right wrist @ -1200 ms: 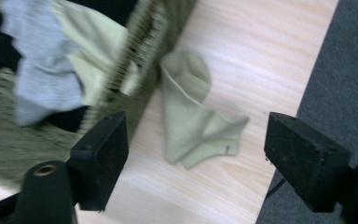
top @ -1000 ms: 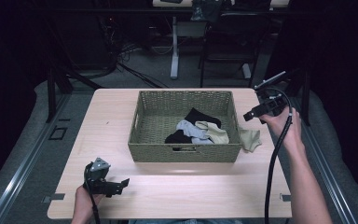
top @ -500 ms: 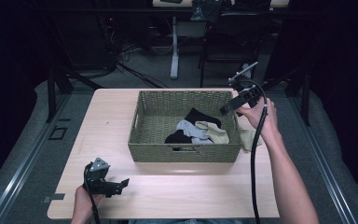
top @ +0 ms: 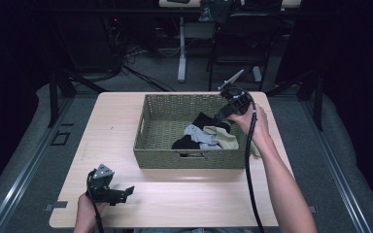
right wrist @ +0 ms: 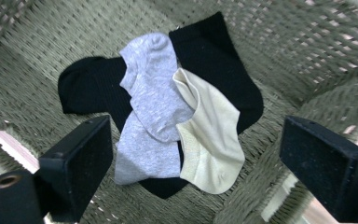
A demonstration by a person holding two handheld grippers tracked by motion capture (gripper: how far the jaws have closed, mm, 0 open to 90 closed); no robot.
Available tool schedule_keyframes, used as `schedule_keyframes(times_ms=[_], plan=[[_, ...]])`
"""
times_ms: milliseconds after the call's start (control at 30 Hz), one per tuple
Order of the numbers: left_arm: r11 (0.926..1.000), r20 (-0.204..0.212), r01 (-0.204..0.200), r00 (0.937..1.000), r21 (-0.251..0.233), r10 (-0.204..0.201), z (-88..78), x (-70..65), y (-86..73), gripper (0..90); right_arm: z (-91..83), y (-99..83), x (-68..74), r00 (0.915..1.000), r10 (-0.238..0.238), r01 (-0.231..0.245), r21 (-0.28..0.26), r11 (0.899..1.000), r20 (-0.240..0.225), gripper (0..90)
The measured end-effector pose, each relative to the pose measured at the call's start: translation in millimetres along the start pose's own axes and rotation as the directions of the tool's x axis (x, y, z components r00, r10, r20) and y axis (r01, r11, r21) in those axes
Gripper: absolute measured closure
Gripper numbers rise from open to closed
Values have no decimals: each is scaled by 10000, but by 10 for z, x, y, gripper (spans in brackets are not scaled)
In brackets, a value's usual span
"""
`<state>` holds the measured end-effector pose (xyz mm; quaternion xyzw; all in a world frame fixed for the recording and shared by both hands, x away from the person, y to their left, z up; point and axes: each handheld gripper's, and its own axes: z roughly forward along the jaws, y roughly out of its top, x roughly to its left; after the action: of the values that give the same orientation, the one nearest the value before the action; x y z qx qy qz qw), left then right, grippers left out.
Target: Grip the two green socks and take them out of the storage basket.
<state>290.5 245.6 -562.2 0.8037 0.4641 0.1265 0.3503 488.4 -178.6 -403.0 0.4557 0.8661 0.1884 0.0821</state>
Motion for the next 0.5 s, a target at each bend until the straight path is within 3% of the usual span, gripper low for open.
schedule_keyframes(times_ms=[500], plan=[[9998,67,85,9999,-180,-84,-2,7,-7,2,397,41,18,9997,251,-251,431,9988,2,153]])
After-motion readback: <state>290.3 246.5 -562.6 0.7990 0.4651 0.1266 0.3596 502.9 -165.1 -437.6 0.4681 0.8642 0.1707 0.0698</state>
